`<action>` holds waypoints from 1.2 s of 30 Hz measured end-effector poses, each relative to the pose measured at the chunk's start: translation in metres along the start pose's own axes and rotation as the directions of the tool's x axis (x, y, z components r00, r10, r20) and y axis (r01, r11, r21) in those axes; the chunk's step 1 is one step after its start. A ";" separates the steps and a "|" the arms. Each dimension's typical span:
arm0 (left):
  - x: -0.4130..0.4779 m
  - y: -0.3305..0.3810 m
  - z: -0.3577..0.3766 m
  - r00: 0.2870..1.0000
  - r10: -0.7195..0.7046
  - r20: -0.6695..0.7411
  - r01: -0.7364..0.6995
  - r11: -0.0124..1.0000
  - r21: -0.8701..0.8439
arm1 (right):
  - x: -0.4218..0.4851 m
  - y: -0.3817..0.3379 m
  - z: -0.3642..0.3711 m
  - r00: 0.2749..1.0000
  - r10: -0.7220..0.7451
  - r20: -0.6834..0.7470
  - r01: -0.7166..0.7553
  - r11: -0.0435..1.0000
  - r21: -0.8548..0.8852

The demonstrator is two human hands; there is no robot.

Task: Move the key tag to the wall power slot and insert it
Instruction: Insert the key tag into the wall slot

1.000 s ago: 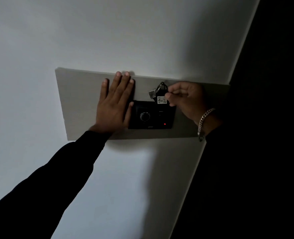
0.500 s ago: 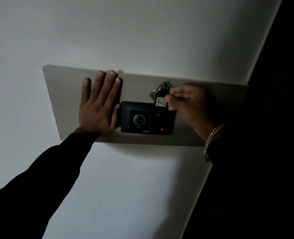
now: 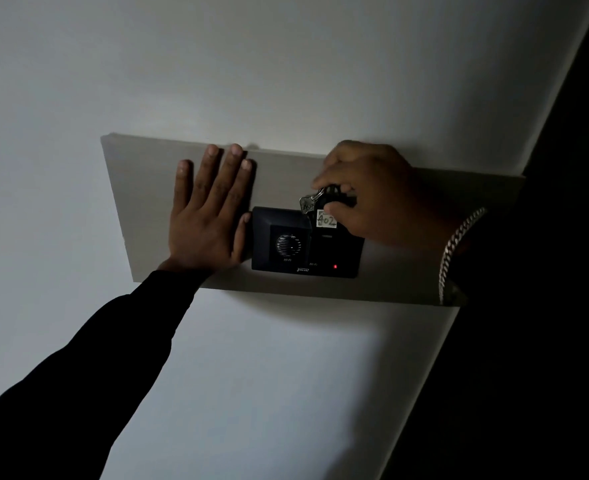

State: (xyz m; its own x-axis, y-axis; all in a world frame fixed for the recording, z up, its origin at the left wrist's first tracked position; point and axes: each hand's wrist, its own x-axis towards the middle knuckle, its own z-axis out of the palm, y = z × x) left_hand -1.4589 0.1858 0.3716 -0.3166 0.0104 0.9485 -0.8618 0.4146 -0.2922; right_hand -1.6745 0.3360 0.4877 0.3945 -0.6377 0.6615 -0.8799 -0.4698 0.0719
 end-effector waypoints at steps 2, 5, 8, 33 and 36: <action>0.000 0.000 0.000 1.000 -0.001 -0.001 0.001 1.000 0.004 | 0.010 0.000 -0.003 0.992 -0.064 0.105 0.076 0.991 -0.112; -0.001 -0.001 0.001 1.000 0.001 0.006 -0.001 1.000 0.007 | 0.017 0.005 -0.004 0.989 -0.098 0.109 0.110 0.988 -0.105; 0.000 0.000 0.003 1.000 0.004 0.005 -0.004 1.000 0.005 | 0.012 0.012 -0.001 0.999 0.006 -0.053 -0.001 0.995 0.105; -0.003 0.000 0.003 1.000 0.003 0.018 -0.003 1.000 0.000 | -0.023 0.025 0.037 0.921 0.003 -0.391 0.060 0.987 0.149; -0.005 0.000 0.004 0.999 -0.018 0.036 0.017 1.000 0.016 | -0.029 0.024 0.048 0.894 0.007 -0.447 0.066 0.987 0.148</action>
State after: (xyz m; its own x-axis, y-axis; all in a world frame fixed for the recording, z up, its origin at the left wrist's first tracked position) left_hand -1.4587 0.1819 0.3662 -0.3153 -0.0297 0.9485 -0.8735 0.3997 -0.2779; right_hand -1.6948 0.3142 0.4345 0.2286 -0.3006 0.9259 -0.8029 -0.5961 0.0047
